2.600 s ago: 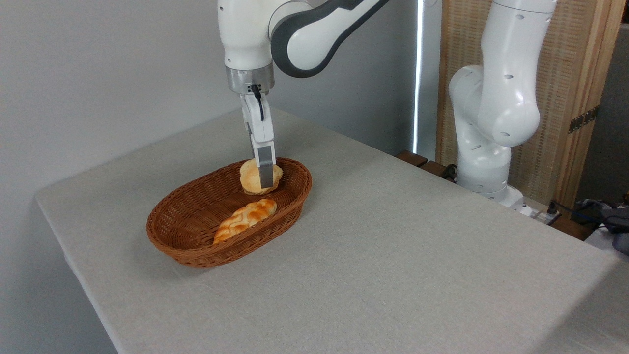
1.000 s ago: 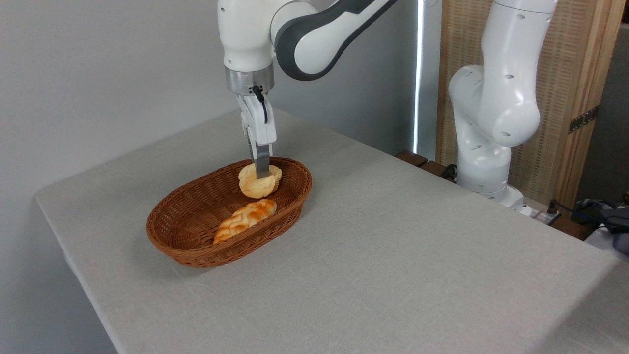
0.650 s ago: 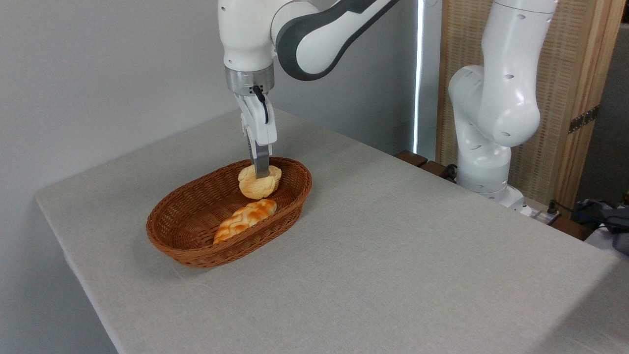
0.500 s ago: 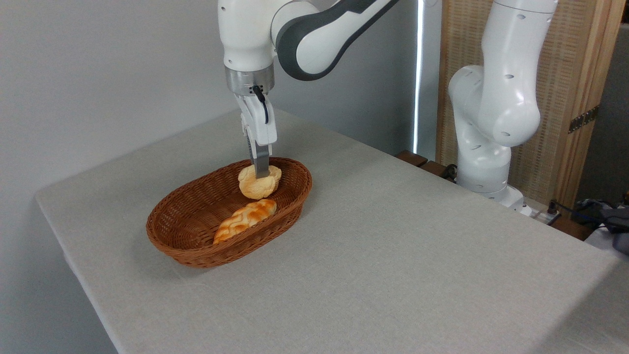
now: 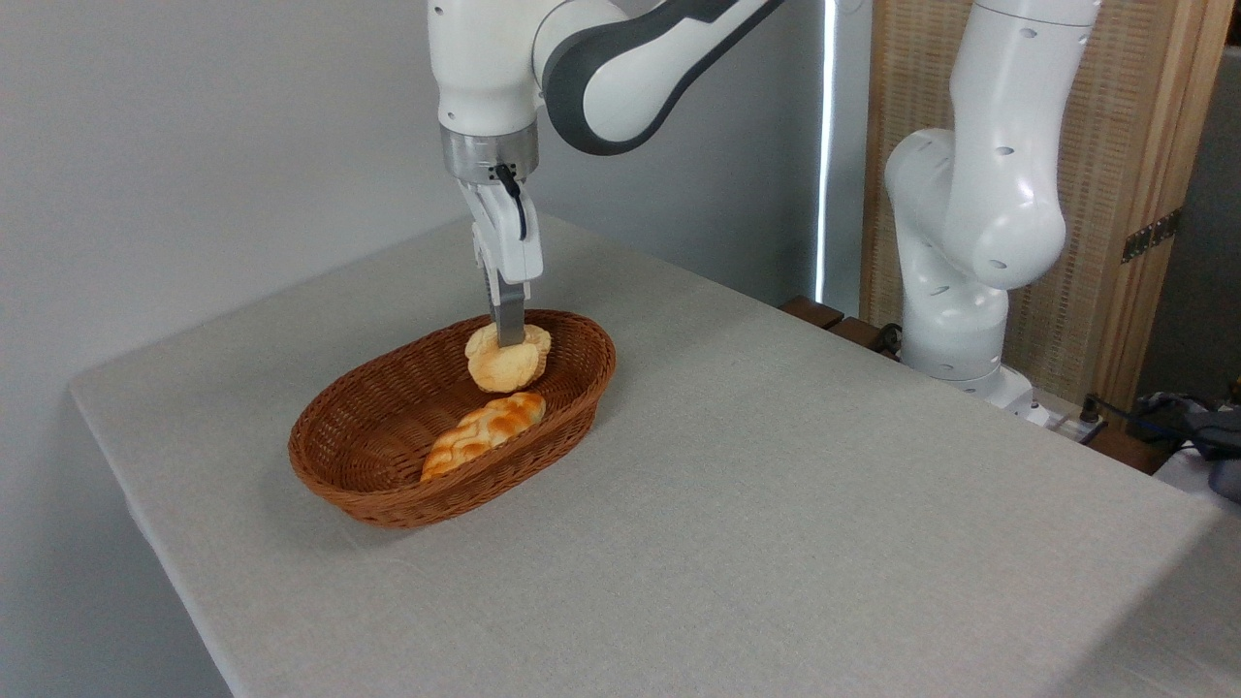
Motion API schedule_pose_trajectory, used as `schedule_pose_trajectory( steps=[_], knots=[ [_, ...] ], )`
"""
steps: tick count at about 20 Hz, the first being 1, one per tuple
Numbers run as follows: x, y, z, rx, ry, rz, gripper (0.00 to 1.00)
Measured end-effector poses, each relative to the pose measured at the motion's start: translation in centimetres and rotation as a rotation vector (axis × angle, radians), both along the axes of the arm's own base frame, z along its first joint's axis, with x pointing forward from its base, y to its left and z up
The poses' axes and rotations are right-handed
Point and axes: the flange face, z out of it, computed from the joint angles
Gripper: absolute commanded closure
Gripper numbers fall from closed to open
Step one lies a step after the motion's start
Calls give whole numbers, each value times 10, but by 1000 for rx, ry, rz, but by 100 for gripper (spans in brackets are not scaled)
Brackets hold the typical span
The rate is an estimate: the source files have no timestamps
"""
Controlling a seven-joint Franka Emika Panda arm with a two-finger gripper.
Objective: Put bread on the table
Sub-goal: 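Lift the round bun up out of the basket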
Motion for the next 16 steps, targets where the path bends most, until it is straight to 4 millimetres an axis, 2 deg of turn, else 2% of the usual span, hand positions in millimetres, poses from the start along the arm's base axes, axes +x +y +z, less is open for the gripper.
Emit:
schedule_pose_trajectory(
  steps=[5, 11, 14, 16],
  knots=[
    [13, 13, 18, -23, -7, 35, 100],
    [33, 48, 62, -50, 24, 97, 100],
    [47, 80, 85, -70, 21, 147, 100],
    [59, 118, 100, -85, 13, 158, 100]
  ],
)
